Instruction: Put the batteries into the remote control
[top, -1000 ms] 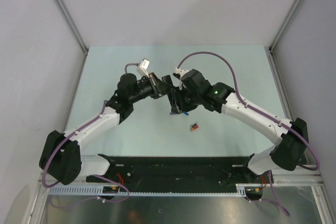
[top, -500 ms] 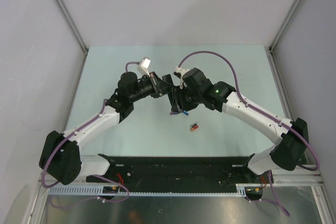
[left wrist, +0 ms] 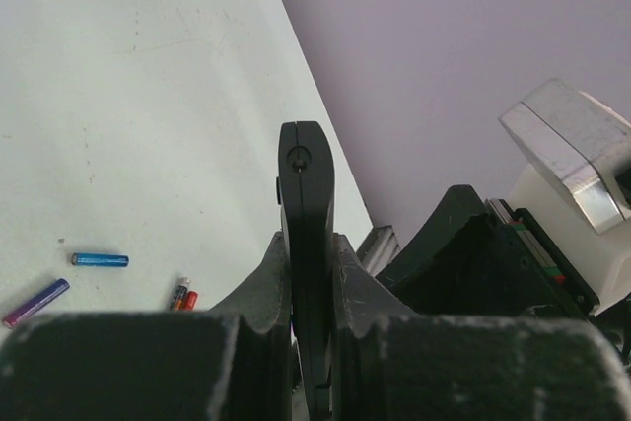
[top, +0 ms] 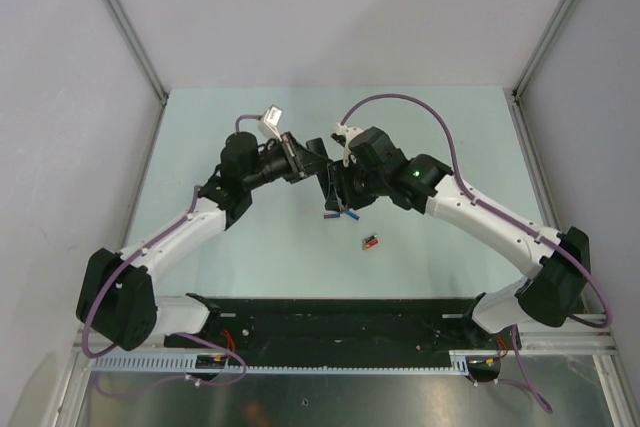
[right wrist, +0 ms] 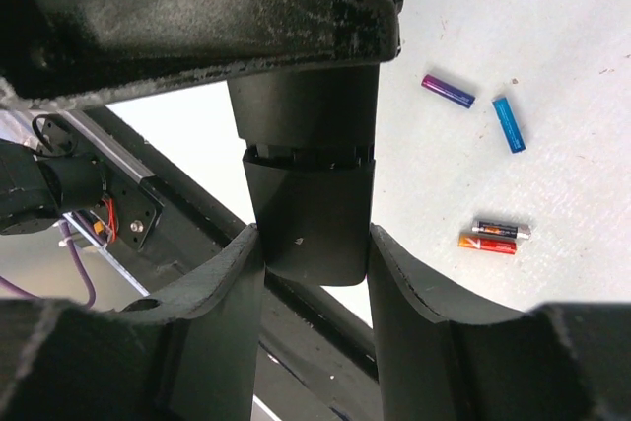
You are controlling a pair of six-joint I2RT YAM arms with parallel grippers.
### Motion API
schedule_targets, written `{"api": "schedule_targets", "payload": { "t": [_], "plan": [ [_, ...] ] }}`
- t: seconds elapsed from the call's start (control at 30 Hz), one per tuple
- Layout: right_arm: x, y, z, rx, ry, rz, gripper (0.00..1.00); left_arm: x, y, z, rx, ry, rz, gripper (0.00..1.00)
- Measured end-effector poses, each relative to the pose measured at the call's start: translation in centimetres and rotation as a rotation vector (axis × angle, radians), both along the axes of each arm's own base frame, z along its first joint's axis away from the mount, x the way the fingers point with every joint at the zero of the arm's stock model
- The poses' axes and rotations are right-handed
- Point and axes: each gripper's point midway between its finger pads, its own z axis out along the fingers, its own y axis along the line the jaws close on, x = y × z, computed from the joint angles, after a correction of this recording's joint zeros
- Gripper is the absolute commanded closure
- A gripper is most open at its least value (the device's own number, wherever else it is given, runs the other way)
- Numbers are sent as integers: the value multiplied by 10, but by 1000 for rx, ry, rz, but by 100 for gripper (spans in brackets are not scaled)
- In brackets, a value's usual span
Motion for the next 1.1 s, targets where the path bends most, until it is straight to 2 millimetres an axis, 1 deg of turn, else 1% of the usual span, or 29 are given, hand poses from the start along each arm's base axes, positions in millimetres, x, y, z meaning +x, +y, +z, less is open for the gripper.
{"api": "schedule_targets", "payload": {
  "t": [0.27,0.5,0.67,0.73,0.77,0.87,0.93,1.0,1.1],
  "plan": [
    [0,0,7,-3,-40,-27,100,3,1,1,-69,88,-9,100],
    [-1,0,13,11,-57,-40,100,3,2,5,-84,88,-15,100],
    [0,-4,21,36,-61,-49,100,3,2,9,-100,68,-17,100],
    [-2,-15,21,20,-63,-69,100,8,8,2,-80,55,6,100],
    [-3,-22,23,13,-67,-84,100,12,14,-5,-72,64,32,100],
    [-4,-38,33,27,-97,-124,100,19,25,-23,-46,96,82,100],
    [-6,-42,42,51,-116,-137,100,19,27,-27,-42,103,89,100],
    [-6,-44,45,61,-128,-143,100,19,27,-28,-39,100,89,100],
    [0,-46,41,46,-126,-162,100,20,27,-28,-37,94,91,100]
  ]
}}
